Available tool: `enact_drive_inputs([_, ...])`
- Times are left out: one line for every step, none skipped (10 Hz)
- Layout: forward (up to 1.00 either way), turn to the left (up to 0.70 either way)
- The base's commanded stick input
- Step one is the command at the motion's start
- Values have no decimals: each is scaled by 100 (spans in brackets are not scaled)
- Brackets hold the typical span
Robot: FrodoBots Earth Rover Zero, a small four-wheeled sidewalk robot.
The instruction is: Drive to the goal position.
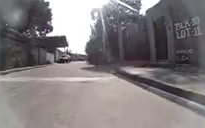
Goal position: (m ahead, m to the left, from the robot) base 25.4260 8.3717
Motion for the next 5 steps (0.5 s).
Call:
enact_drive_inputs([100, -4])
enact_drive_inputs([100, -4])
enact_drive_inputs([100, -4])
enact_drive_inputs([100, -4])
enact_drive_inputs([100, -4])
